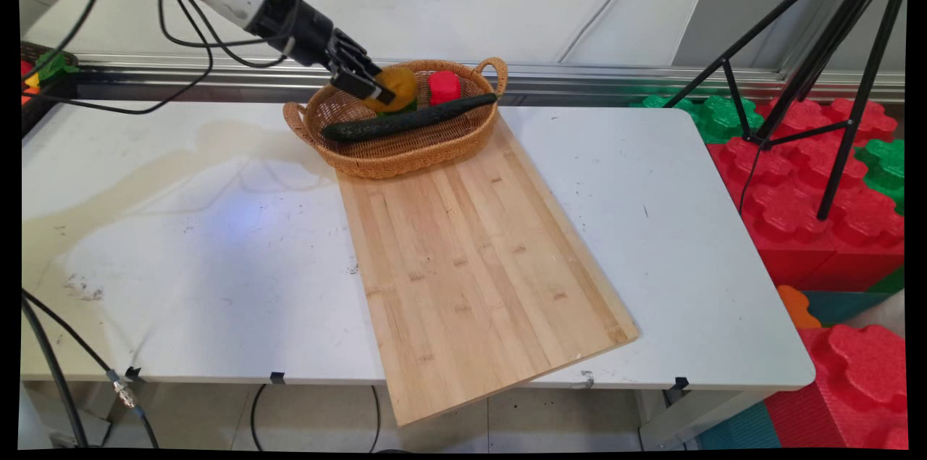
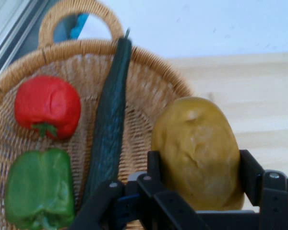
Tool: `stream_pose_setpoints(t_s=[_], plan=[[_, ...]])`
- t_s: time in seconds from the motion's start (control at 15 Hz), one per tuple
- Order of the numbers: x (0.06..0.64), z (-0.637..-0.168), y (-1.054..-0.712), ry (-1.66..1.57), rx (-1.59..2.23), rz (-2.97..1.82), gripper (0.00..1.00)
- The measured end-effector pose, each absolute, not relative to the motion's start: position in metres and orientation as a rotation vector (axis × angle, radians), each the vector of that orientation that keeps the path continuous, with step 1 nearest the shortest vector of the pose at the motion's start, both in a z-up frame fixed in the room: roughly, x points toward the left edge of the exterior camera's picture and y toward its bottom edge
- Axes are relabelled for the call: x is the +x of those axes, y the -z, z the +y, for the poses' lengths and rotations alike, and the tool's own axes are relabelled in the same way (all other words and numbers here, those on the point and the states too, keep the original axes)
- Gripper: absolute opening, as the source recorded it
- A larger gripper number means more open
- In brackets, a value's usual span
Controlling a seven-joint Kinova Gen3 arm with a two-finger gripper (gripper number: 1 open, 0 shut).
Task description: Place the picked object on the cutting board
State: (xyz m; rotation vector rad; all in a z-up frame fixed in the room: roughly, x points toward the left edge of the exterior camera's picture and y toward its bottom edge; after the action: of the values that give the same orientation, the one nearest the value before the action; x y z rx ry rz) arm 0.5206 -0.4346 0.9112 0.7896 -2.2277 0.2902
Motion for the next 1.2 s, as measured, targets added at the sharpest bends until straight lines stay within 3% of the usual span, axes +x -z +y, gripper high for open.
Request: stream_pose_setpoints(t_s=[0.67,1.2], plan=[[0.498,-0.372,-0.947,-0.329,0.651,-2.182,0.0],[0.457,-0.353,-0.921,-0.325,0.64,-2.231,0.0]])
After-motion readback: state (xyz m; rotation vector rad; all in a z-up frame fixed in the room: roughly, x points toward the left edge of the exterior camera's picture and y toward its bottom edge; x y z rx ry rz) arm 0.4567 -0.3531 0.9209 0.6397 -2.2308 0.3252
